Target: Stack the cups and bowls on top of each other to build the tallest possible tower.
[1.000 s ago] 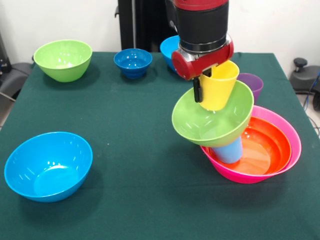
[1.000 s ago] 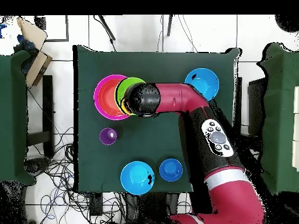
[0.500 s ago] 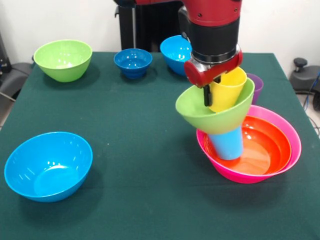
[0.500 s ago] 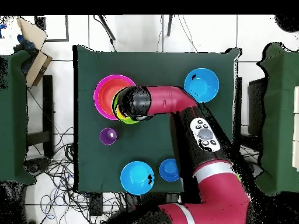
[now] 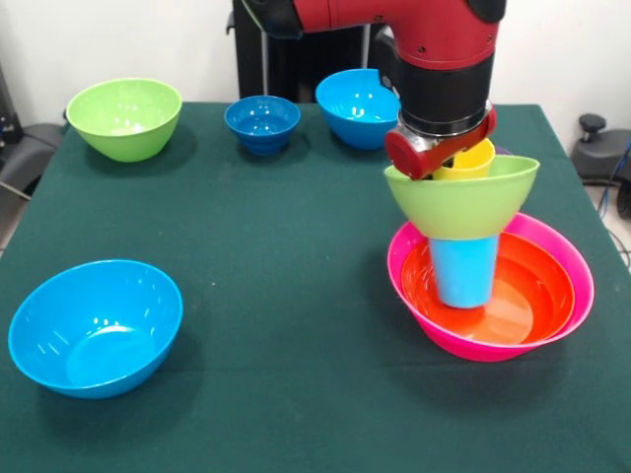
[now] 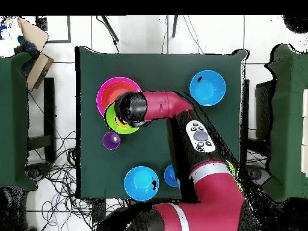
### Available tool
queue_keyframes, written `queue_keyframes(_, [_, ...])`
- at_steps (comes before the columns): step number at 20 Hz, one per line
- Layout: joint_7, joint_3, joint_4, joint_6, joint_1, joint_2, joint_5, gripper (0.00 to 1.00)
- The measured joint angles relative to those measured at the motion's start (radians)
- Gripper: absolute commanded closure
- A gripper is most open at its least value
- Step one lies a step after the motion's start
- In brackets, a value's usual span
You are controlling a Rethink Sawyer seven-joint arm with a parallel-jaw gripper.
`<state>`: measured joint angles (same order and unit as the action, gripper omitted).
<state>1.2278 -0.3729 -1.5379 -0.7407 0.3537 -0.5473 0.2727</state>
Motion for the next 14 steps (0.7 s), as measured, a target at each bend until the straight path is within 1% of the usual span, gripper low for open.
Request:
queue_keyframes(9, [0.000,0.016,0.019,0.000,-0.016,-0.001,0.000,1.00])
queue_keyframes(14, [0.000,0.017,0.056,0.000,-0.018,-0.004,0.000,1.00])
